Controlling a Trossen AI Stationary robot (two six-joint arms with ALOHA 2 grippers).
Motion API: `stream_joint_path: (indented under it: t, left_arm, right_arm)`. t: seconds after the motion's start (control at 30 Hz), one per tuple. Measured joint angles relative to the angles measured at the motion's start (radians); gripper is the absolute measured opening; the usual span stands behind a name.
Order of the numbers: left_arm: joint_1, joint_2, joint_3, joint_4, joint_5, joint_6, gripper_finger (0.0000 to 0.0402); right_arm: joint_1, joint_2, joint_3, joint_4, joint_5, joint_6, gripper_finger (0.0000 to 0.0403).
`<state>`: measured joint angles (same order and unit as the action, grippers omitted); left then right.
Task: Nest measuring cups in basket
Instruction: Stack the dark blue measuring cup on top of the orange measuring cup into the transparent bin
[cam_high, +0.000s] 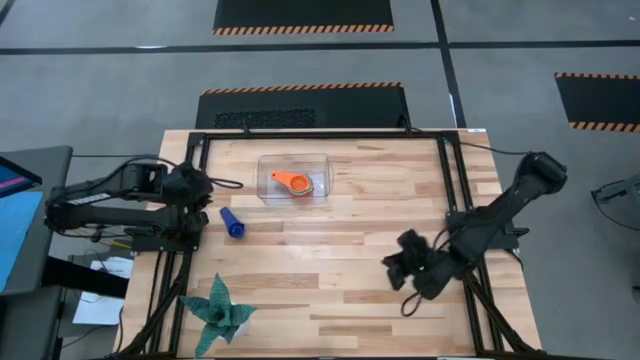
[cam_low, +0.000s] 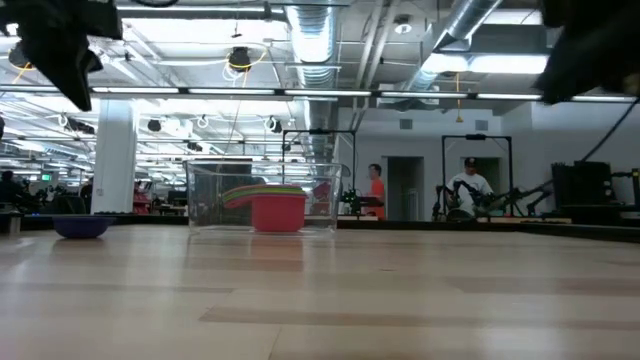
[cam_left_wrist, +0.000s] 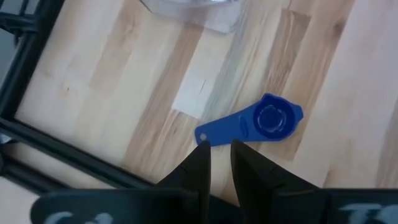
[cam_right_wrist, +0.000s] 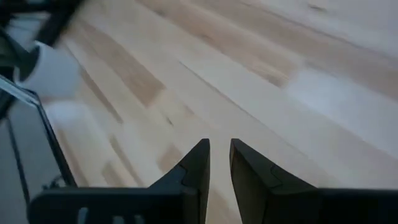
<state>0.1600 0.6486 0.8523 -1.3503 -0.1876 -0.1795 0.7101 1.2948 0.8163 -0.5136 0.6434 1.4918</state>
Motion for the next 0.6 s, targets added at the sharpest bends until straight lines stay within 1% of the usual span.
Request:
stream_joint_path:
  t: [0.1,0.2,0.3,0.37,0.43,0.47,0.53,0.6]
  left_arm:
    - [0.000,-0.021,-0.067,0.042,0.018,0.000,0.0051]
    - [0.000,-0.030,-0.115,0.090,0.026,0.002,0.0051]
    - [0.000,-0.026,-0.124,0.135,0.027,0.000,0.0051]
    - [0.000,-0.025,-0.124,0.202,0.034,0.011,0.0051]
    - [0.000,-0.025,-0.124,0.273,0.053,0.027,0.0051]
    - [0.000,-0.024,-0.124,0.304,0.056,0.028,0.0051]
    - [0.000,-0.022,-0.124,0.356,0.057,0.028,0.0051]
    - [0.000,-0.020,-0.121,0.392,0.056,0.033,0.0051]
  right_arm:
    - [-0.026,0.090,-0.066,0.302,0.130,-0.118,0.0087]
    - [-0.082,0.167,-0.100,0.545,0.238,-0.248,0.0087]
    - [-0.165,0.222,-0.112,0.784,0.316,-0.426,0.0087]
    - [-0.236,0.251,-0.114,0.965,0.328,-0.597,0.0087]
    - [-0.315,0.273,-0.114,1.152,0.309,-0.784,0.0087]
    - [-0.355,0.278,-0.114,1.251,0.266,-0.887,0.0087]
    - [-0.439,0.281,-0.113,1.439,0.116,-1.076,0.0087]
    - [-0.523,0.272,-0.113,1.576,-0.086,-1.225,0.0087]
